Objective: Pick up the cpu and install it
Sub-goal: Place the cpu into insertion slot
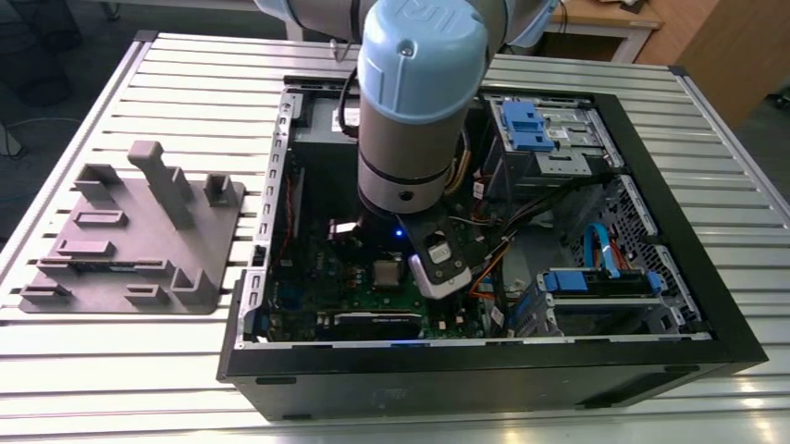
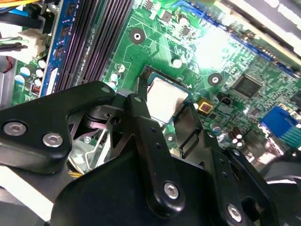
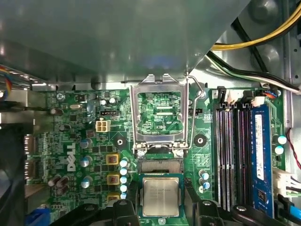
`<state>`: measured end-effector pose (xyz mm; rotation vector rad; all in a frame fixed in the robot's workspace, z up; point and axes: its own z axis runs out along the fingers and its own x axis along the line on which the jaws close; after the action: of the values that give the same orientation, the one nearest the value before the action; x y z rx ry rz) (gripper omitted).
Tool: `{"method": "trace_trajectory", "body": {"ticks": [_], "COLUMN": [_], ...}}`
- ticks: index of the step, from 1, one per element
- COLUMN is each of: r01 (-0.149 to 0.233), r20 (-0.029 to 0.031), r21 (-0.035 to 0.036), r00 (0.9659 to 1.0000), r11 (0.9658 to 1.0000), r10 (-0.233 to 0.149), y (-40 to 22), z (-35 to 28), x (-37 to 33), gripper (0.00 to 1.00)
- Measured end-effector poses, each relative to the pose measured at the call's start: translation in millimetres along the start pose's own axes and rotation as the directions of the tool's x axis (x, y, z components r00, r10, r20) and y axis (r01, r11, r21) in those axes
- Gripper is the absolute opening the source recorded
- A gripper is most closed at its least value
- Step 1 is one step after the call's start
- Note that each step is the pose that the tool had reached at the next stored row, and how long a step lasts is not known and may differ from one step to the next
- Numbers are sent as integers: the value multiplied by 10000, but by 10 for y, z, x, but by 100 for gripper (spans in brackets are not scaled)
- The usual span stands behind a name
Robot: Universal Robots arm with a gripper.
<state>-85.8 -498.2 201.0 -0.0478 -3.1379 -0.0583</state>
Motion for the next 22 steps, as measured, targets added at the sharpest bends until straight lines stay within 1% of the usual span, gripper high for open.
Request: {"method": "trace_trajectory", "body": {"ticks": [8, 14, 18, 22], "r01": [1, 21, 111, 221], "r20": [1, 6, 24, 26], "r21": [-1, 1, -31, -39], "r00": [10000, 10000, 9999, 9998], "r11": [10000, 10000, 9999, 9997], "r10": [-1, -21, -111, -221], "y": [46, 45, 45, 33], "z": [61, 89, 97, 102], "x": [-7, -6, -6, -6], "gripper": [47, 47, 47, 47]}}
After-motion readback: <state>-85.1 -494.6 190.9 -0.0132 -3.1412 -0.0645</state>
